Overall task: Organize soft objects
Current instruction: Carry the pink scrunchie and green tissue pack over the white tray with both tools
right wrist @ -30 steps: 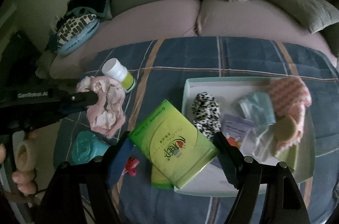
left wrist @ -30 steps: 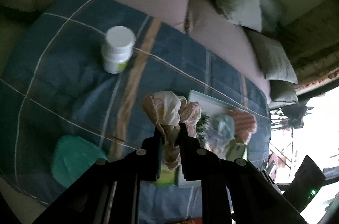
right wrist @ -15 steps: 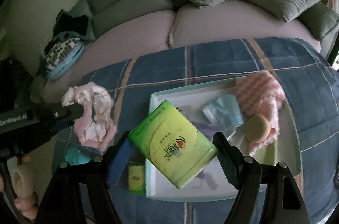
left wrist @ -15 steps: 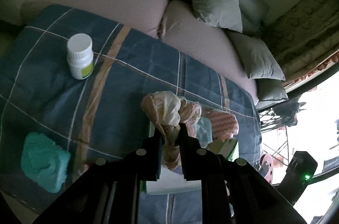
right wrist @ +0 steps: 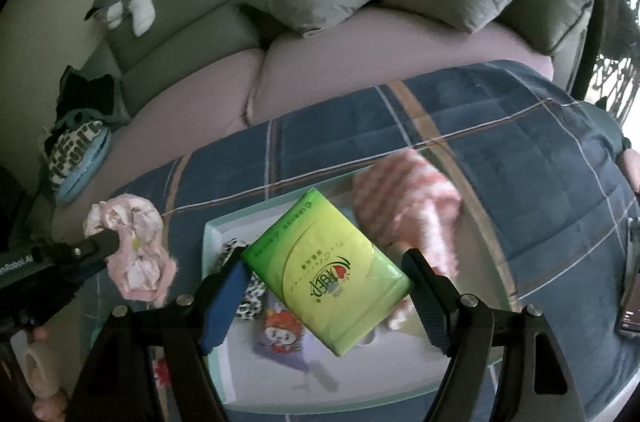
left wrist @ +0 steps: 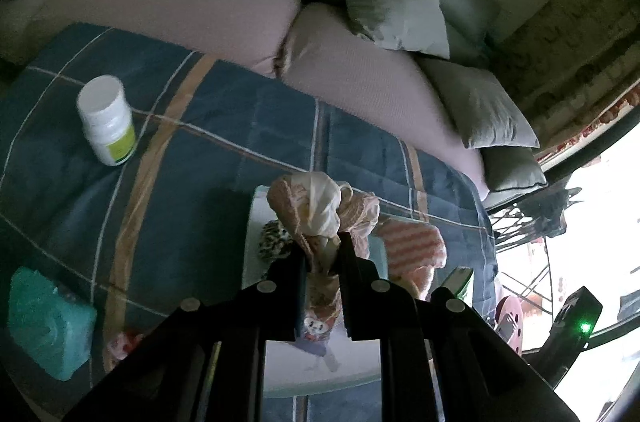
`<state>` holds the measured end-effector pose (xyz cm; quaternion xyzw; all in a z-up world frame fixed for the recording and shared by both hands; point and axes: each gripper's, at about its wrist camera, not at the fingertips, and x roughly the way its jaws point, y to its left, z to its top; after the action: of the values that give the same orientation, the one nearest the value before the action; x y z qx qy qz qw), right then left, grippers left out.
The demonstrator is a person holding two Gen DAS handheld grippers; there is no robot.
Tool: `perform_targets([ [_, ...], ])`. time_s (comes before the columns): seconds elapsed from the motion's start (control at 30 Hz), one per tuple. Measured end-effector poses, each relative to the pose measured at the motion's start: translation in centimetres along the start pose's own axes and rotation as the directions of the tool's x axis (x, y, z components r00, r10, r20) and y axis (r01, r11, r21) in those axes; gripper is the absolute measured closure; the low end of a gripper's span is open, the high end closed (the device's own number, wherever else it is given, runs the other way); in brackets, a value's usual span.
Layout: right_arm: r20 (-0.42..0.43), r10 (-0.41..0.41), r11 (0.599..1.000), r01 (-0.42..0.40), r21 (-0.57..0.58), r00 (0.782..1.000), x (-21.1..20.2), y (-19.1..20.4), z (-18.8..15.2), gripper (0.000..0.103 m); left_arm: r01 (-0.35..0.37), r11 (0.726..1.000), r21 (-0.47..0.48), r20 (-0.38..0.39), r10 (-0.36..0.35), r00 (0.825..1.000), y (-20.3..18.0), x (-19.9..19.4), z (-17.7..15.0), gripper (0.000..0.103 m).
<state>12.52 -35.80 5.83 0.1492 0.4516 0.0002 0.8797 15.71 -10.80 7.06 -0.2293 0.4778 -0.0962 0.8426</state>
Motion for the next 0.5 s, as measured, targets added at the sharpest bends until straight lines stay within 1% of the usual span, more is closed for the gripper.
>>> perform_targets([
  [0.17,0.010,-0.047,0.998,0.047,0.038,0.999,0.0,-1.9,0.1,0.024,0.020,0.999,0.033,-0.011,-0.020,1.000,-1.8,1.1,0.0,0.088],
  [0.3,0.000,-0.058,0.996,0.058,0.061,0.998,0.4,-3.0,-0.1,0.024,0.026,0.999,0.048,-0.037,-0.025,0.999,-2.8,2.6,-0.3,0.088],
  [0.5,0.010,-0.091,0.992,0.090,0.089,0.996,0.2,-4.4,-0.1,0.024,0.026,0.997,0.066,-0.084,-0.021,0.996,-3.5,4.8,-0.9,0.088],
])
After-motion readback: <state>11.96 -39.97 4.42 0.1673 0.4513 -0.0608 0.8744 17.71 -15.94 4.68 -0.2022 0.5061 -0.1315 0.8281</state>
